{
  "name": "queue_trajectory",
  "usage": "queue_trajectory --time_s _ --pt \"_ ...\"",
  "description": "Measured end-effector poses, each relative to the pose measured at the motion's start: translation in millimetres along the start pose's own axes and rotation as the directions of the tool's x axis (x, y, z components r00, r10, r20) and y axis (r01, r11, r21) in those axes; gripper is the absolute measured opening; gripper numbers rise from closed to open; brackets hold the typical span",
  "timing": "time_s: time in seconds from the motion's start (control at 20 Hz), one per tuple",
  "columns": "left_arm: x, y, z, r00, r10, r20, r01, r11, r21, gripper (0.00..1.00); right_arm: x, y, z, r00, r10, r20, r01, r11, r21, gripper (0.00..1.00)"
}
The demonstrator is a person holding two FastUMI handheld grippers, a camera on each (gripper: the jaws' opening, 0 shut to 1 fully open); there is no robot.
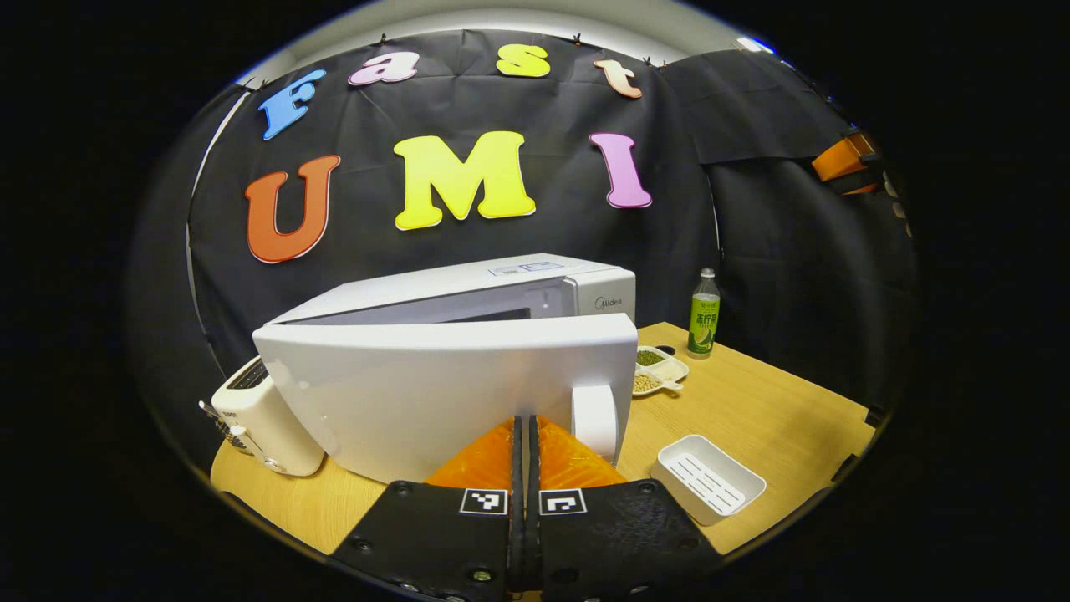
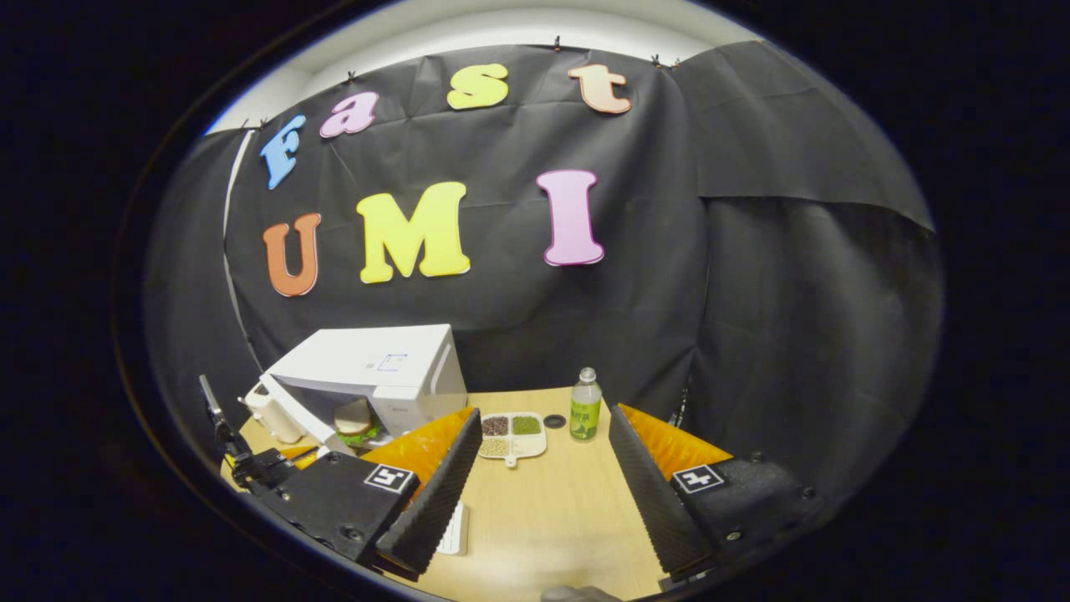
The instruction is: Open the microwave oven with the left hand, put the food in, and close the microwave oven.
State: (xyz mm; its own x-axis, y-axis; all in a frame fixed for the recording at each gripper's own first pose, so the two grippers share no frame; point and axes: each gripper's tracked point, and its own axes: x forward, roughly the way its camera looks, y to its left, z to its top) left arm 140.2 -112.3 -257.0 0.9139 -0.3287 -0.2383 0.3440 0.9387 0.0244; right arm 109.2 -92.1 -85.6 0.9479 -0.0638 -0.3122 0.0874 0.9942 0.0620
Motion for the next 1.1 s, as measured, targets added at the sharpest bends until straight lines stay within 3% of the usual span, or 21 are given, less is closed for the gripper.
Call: queue_trajectory --time_s 0.05,0.1,0.7,1.1 --pt "6 -1 1 1.0 0.006 -0.001 -0.006 1.0 -0.002 0.0 2 2 0 1.0 0.012 0.0 -0.012 1.0 0.006 0.91" --pt "13 -1 3 1.0 0.014 0.002 -0.014 1.0 -0.005 0.0 4 3 0 1.0 0.015 -0.007 -0.015 1.0 0.009 0.97" --pt "90 1 25 0.996 0.088 0.021 -0.086 0.991 -0.098 0.0 39 10 -4 0.997 0.064 -0.042 -0.065 0.998 -0.003 0.97" --pt "94 3 26 0.994 0.11 0.025 -0.107 0.989 -0.106 0.0 50 21 -3 0.995 0.082 -0.048 -0.081 0.997 0.006 0.98"
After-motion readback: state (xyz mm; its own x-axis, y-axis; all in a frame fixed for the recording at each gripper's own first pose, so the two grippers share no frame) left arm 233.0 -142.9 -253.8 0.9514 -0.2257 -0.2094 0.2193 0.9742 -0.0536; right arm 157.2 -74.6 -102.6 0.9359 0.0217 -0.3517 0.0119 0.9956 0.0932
